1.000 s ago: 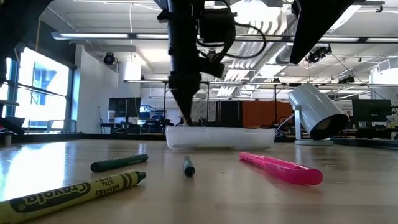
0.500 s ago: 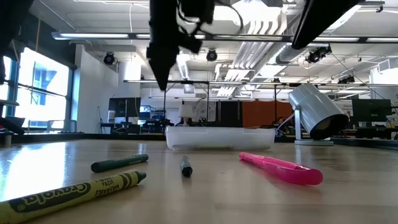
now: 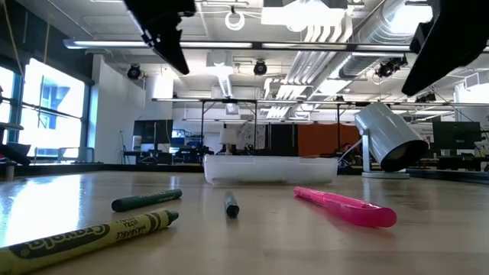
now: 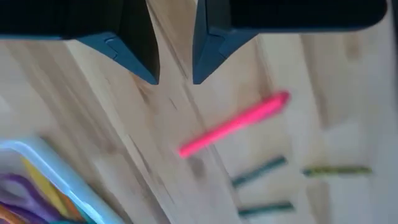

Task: Pick & place school supplies into a supply box
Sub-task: Put the blue pencil into the gray supply box

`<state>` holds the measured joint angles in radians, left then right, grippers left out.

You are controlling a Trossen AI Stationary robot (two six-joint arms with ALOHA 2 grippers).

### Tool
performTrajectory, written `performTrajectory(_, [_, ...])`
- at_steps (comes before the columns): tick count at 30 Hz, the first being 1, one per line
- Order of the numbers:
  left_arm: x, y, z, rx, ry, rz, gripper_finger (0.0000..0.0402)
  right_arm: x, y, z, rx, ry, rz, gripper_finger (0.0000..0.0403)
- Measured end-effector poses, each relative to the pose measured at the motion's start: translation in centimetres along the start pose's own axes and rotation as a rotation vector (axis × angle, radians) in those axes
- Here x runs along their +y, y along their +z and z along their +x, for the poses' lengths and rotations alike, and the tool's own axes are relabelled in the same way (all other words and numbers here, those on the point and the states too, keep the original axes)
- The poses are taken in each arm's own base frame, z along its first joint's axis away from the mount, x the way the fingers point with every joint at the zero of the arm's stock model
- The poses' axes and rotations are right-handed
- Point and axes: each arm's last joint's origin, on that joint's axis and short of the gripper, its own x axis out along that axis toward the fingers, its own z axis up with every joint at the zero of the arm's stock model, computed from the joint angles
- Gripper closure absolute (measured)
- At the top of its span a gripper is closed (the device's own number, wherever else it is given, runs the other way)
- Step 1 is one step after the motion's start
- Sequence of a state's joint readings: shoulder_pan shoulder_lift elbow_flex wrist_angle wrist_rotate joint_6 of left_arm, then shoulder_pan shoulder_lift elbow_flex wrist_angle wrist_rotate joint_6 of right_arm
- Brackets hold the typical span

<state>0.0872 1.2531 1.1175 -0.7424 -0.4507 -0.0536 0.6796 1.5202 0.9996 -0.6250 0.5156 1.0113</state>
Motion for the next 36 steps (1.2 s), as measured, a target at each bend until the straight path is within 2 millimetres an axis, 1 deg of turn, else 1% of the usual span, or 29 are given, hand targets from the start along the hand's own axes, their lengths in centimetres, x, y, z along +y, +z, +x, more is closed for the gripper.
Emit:
performTrajectory(2, [0.1, -1.4, -0.1, -0.054, -0.006, -0.001, 0.0252, -0.5, -0.2, 0.3, -0.046, 0.072, 0.015, 0.0325])
performTrajectory(5, [0.2, -3.1, -0.1, -0.116, -0.003, 0.013, 0.0252, -0.9, -0.1, 0.6, -0.162, 0.139, -0.061, 0.0329])
performTrajectory(8, [0.3, -3.4, -0.2, -0.182, 0.015, 0.079, 0.0252, -0.8, -0.1, 0.8, -0.249, 0.203, -0.150, 0.0332])
performTrajectory(11, [0.3, -3.4, -0.2, -0.197, 0.015, 0.082, 0.0252, -0.6, -0.3, 1.0, -0.287, 0.283, -0.223, 0.0332])
performTrajectory(14, [0.3, -3.4, -0.2, -0.194, 0.011, 0.086, 0.0252, -0.5, -1.1, 1.3, -0.224, 0.380, -0.314, 0.0332])
performTrajectory(17, [0.2, -3.4, 0.0, -0.184, 0.011, 0.090, 0.0252, -0.3, -1.5, 1.2, -0.174, 0.447, -0.340, 0.0332])
performTrajectory(23, [0.2, -3.4, 0.0, -0.186, 0.009, 0.069, 0.0252, 0.0, -2.2, 0.9, -0.113, 0.507, -0.397, 0.0332])
performTrajectory(26, [0.2, -3.4, 0.0, -0.185, 0.005, 0.028, 0.0252, -0.4, -3.1, 1.0, -0.013, 0.501, -0.431, 0.0334])
performTrajectory(31, [0.2, -3.5, 0.0, -0.179, 0.000, -0.024, 0.0252, -1.1, -4.4, 1.1, 0.174, 0.471, -0.371, 0.0344])
performTrajectory(34, [0.2, -3.5, 0.0, -0.178, -0.003, -0.056, 0.0252, -1.2, -4.6, 1.1, 0.207, 0.457, -0.332, 0.0348])
performTrajectory(36, [0.2, -3.5, 0.0, -0.178, -0.005, -0.074, 0.0252, -1.3, -4.5, 1.1, 0.176, 0.439, -0.369, 0.0349])
